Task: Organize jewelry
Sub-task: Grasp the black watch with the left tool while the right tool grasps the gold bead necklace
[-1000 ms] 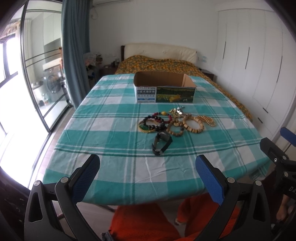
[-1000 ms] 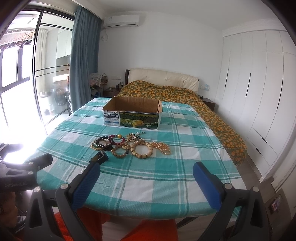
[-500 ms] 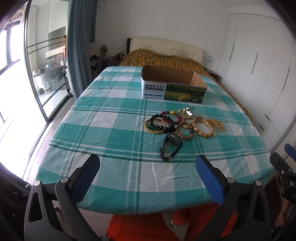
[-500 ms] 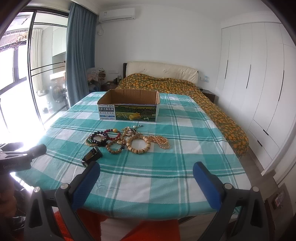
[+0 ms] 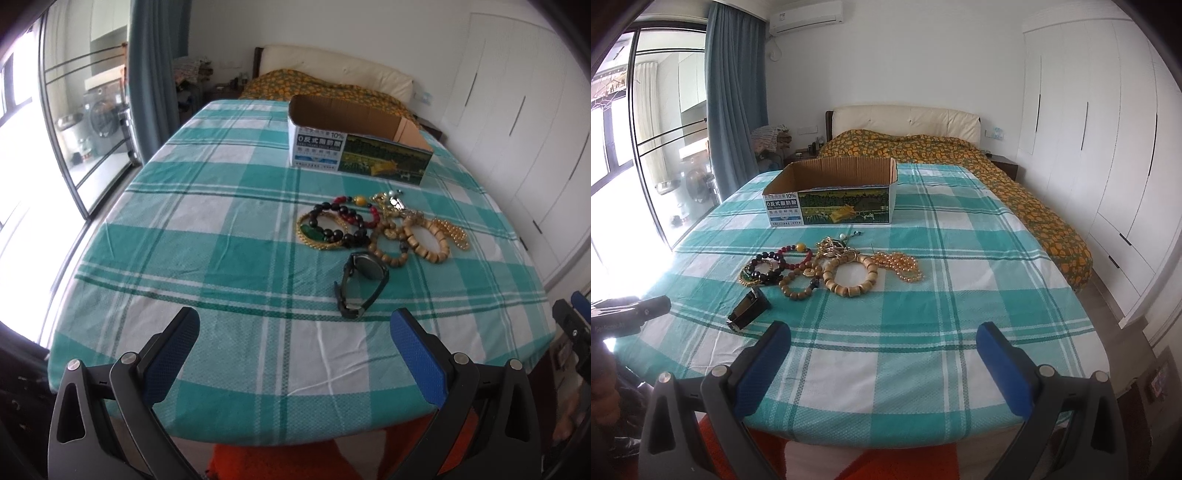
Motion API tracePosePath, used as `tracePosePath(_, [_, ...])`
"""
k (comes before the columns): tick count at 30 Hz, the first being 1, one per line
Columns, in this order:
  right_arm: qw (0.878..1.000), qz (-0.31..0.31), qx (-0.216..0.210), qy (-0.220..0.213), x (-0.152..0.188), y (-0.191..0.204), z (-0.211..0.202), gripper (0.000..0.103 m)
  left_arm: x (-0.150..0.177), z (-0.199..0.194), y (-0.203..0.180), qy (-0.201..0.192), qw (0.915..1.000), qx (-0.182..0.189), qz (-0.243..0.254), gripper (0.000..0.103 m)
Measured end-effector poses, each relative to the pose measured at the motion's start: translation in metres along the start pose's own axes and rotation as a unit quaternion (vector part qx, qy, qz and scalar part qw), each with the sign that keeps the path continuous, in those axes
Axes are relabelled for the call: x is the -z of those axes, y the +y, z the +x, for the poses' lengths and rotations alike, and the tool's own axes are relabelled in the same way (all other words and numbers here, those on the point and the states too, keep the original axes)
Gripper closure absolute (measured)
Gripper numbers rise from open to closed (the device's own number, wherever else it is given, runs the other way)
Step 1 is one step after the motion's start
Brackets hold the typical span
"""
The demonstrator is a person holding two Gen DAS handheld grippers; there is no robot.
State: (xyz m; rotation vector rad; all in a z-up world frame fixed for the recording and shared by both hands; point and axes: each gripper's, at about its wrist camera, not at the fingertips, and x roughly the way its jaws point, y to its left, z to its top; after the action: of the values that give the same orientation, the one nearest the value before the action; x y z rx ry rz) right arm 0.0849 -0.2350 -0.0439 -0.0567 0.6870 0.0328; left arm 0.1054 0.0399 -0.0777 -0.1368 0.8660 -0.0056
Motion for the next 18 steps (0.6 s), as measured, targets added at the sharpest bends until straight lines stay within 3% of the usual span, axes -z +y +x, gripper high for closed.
tracePosePath(8, [1.0,0.02,0.01,0.013,-0.003,-0.019,0.022,0.001,-0.015,0.03,-0.005,0.019,0.9995,0.026,-0.001,0.0])
tracePosePath(18, [1.0,0.022,0.014,0.003,-0.013,-0.042,0.055,0.001,-0.021,0.073,-0.01,0.044,0.9988,0.016,0.015,0.0])
